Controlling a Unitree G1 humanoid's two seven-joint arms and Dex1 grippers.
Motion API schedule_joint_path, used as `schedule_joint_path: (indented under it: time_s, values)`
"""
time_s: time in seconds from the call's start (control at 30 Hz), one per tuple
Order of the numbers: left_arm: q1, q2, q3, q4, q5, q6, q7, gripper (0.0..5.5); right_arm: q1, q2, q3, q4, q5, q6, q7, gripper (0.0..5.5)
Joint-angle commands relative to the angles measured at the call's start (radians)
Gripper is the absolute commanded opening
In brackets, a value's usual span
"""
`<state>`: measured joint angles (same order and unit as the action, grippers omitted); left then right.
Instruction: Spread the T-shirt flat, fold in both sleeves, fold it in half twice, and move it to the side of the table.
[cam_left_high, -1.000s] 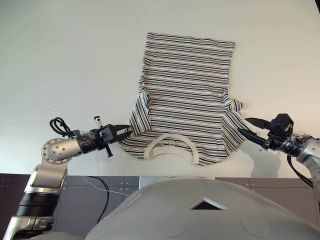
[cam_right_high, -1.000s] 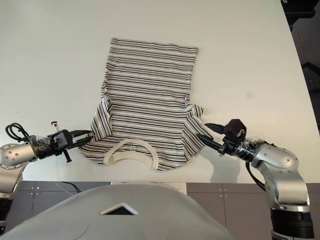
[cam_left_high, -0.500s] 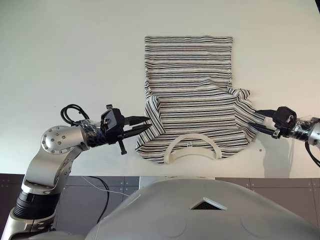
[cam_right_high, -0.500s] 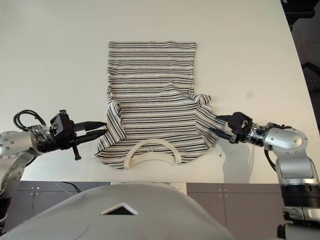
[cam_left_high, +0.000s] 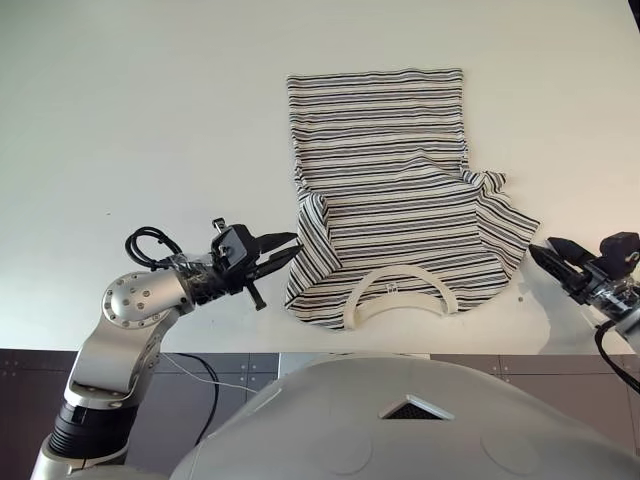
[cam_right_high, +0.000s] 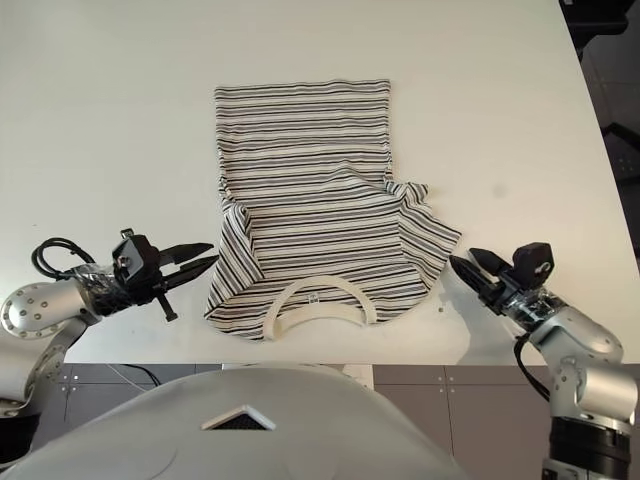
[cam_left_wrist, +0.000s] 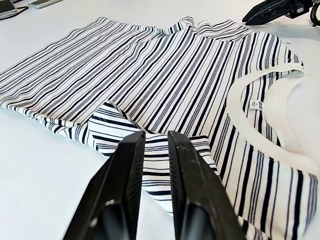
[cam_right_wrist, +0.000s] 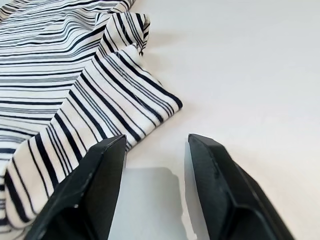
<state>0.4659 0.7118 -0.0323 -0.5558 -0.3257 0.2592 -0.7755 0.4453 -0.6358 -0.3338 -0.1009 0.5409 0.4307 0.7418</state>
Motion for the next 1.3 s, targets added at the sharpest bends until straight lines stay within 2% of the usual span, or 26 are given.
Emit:
schedule_joint_path:
  time_s: [0.03, 0.23, 0.6, 0.7, 0.83, 1.1, 1.3]
  values:
    - [-0.042, -0.016, -0.007, 0.015, 0.014, 0.003, 0.011, 0.81, -0.073, 0.042, 0.002, -0.032, 0.042, 0.11, -0.078, 2.29]
    - [-0.058, -0.029, -0.001, 0.022, 0.023, 0.01, 0.019, 0.81, -0.079, 0.062, 0.007, -0.032, 0.037, 0.174, -0.126, 2.29]
    - [-0.05, -0.065, -0.008, 0.035, 0.047, -0.006, 0.058, 0.85, -0.077, 0.014, 0.075, -0.001, -0.12, 0.047, -0.095, 0.16]
    - [-0.05, -0.066, -0.001, 0.041, 0.049, -0.008, 0.057, 0.85, -0.07, 0.011, 0.054, -0.038, -0.135, -0.006, -0.081, 0.12]
    - [-0.043, -0.062, 0.006, 0.038, 0.047, -0.007, 0.055, 0.85, -0.053, 0.026, 0.055, -0.201, -0.12, -0.055, -0.061, 0.12]
    - [-0.051, -0.062, -0.012, 0.034, 0.06, -0.002, 0.054, 0.85, 0.023, 0.015, 0.26, -0.36, -0.321, -0.197, -0.05, 0.12]
    - [-0.072, -0.052, -0.015, 0.038, 0.06, 0.003, 0.037, 0.85, 0.038, 0.016, 0.351, -0.365, -0.431, -0.233, -0.071, 0.12]
